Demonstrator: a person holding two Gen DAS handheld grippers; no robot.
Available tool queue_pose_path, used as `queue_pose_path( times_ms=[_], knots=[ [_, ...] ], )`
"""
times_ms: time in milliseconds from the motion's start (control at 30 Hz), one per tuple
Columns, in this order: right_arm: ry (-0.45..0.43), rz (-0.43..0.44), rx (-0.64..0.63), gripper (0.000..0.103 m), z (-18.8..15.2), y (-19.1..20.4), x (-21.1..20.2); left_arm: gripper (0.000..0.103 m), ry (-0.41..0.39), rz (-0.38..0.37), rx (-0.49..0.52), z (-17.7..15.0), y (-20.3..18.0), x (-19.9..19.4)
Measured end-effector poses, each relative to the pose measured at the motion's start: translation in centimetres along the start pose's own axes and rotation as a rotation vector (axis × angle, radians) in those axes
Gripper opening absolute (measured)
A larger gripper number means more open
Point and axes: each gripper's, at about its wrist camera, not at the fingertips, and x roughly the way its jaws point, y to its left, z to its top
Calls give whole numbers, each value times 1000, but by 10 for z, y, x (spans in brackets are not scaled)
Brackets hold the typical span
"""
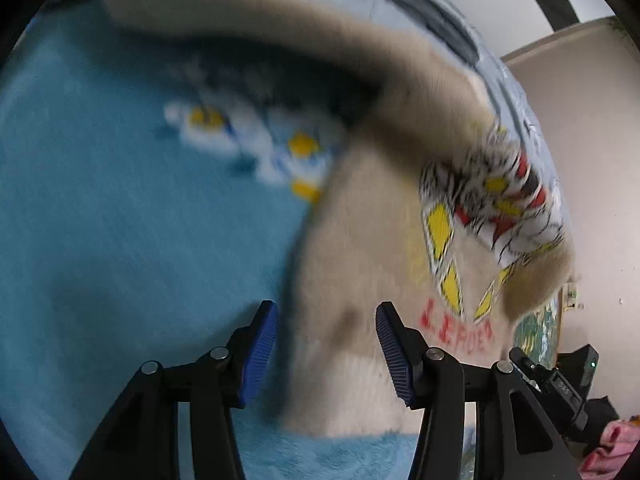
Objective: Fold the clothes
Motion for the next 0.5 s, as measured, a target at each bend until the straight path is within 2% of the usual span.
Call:
queue_pose_path(
  times_ms=[67,133,167,200,267,300,400,500],
  knots=[
    [4,22,35,51,-3,1,1,53,-11,6,-8,-7,-5,3],
    [22,43,68,46,-4,2,5,48,-11,24,-7,-11,-10,5],
    [28,34,72,36,-5,5,6,35,-6,35,-7,-13,-12,5],
    [28,-2,59,28,-6,9,6,15,-6,49,-6,-15,-13,5],
    [25,-46,50,14,-9,13,5,12,-20,51,-16,-19,-14,0],
    [21,-37,60,12,-10,13,1,11,-39,37,-29,-23,-14,-7],
    [10,-27,60,11,-17,14,-11,10,-54,9,-43,-37,-14,-22],
    [28,-48,20,11,-31,10,-20,10,-42,32,15,-69,-14,-33]
  ],
)
